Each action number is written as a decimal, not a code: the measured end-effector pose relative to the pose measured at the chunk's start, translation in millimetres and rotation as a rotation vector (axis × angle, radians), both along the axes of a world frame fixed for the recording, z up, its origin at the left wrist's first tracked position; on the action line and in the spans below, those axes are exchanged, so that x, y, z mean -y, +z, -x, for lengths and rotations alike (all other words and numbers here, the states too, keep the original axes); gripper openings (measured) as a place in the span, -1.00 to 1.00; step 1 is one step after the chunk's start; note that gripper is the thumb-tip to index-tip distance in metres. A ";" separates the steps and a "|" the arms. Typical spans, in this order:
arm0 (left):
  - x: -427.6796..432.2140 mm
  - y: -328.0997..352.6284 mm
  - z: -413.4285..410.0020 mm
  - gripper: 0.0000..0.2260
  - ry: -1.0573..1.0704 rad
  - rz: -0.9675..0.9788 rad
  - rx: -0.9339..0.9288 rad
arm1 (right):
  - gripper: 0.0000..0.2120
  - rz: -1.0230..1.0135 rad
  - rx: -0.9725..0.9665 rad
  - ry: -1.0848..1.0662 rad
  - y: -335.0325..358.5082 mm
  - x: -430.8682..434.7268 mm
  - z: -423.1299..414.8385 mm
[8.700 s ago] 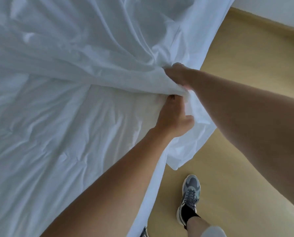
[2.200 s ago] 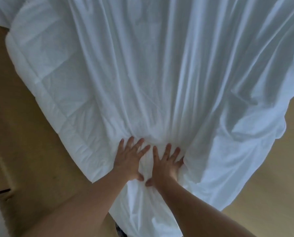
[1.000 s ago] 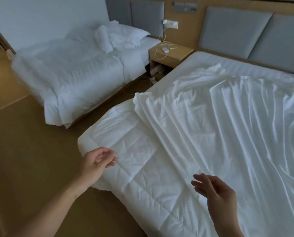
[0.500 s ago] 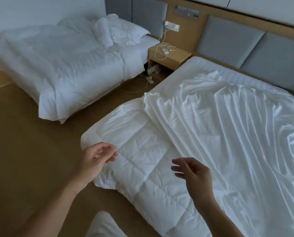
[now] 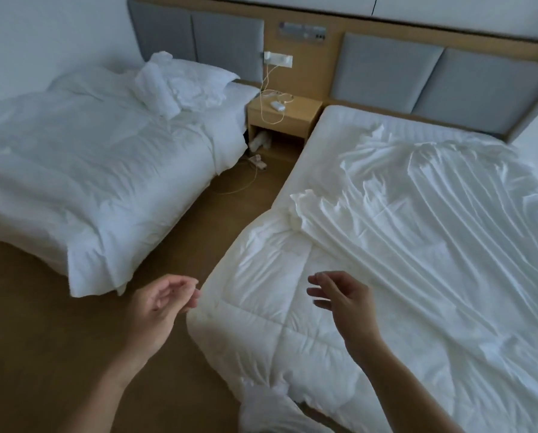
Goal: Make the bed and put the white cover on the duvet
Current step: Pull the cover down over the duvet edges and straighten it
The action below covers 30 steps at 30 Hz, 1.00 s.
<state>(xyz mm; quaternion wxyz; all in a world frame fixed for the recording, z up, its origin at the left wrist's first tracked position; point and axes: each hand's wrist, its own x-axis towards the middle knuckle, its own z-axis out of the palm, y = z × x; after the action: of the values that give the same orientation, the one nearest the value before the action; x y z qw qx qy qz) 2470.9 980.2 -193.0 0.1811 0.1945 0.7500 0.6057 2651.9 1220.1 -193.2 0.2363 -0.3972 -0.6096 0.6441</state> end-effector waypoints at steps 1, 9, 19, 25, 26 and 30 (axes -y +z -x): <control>8.4 2.5 18.5 -0.85 0.002 -0.003 -0.004 | -0.88 -0.003 0.000 -0.007 1.4 8.3 17.9; 48.2 0.8 173.1 -0.81 -0.009 -0.012 0.005 | -0.87 -0.003 -0.060 -0.141 13.6 35.9 168.6; 53.0 8.3 383.7 -0.84 -0.152 0.045 0.036 | -0.84 0.031 -0.006 -0.189 12.7 71.8 387.6; 12.6 10.2 495.4 -0.87 -0.292 0.068 0.059 | -0.83 0.006 -0.041 -0.347 19.7 77.1 458.6; 4.8 11.9 510.9 -0.87 -0.342 0.070 0.033 | -0.83 0.032 -0.051 -0.403 17.8 81.5 465.5; -29.1 16.0 566.5 -0.86 -0.506 0.048 -0.012 | -0.83 0.078 -0.041 -0.570 2.6 107.7 493.4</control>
<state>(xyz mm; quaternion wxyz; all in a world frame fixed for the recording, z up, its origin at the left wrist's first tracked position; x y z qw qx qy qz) 1904.4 1009.3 -177.0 0.3272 0.3752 0.6925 0.5221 2158.5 1112.4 -190.6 0.4047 -0.5483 -0.4431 0.5824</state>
